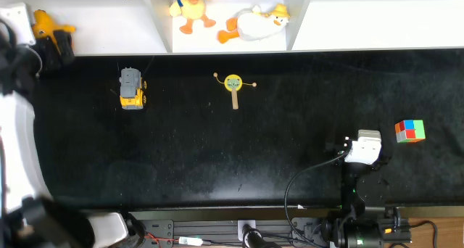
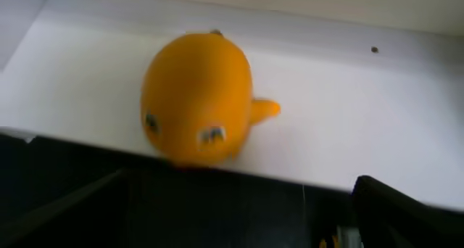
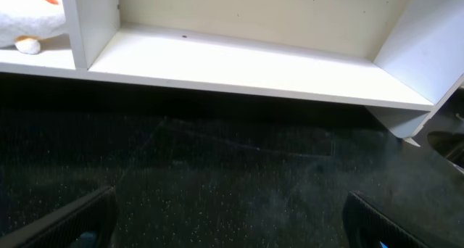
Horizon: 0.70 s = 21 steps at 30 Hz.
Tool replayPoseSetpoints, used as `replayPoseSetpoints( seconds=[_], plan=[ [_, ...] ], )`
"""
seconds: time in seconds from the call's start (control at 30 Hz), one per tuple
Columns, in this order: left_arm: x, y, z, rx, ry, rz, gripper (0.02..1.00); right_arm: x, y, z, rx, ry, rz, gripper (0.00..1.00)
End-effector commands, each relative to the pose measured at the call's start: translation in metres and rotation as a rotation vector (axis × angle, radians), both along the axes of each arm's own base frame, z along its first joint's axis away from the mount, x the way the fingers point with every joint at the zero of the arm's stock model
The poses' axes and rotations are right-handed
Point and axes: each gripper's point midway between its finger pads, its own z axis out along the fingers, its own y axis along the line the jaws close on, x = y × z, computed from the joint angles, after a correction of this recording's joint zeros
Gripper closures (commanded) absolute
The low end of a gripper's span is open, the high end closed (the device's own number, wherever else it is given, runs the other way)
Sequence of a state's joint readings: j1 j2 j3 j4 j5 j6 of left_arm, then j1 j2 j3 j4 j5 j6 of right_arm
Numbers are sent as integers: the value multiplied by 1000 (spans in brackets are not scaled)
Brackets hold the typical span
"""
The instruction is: Store Toys
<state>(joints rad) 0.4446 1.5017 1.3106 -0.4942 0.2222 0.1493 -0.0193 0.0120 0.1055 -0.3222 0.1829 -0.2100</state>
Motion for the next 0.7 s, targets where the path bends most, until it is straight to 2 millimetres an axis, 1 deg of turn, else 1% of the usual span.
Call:
replayPoseSetpoints(
  seconds=[0.03,0.1,0.17,0.23,0.3,0.37,0.4,0.5,0.6,0.7],
  plan=[
    [-44,-22,-14,17,14,-7,20,0,1,-1,8,-8,3,5],
    [-67,-33,-29,-19,23,17,20,0,1,-1,8,-8,3,7],
    [-92,-44,-50,-67,42,47,23,0,1,-1,8,-8,3,7],
    [-107,-57,-73,-100,76,43,20,0,1,-1,8,-8,3,5],
    [-115,-72,-94,-132,125,18,20,0,1,-1,8,-8,3,7],
    [-117,-90,-112,-155,177,-35,23,0,1,-1,8,-8,3,5],
    [-116,-97,-117,-158,194,-59,20,0,1,-1,8,-8,3,5],
    [-107,-113,-120,-132,200,-115,20,0,1,-1,8,-8,3,5],
    [-94,-131,-121,-118,177,-180,20,0,1,-1,8,-8,3,5],
    [-88,-142,-131,-118,197,-216,20,0,1,-1,8,-8,3,5]
  ],
)
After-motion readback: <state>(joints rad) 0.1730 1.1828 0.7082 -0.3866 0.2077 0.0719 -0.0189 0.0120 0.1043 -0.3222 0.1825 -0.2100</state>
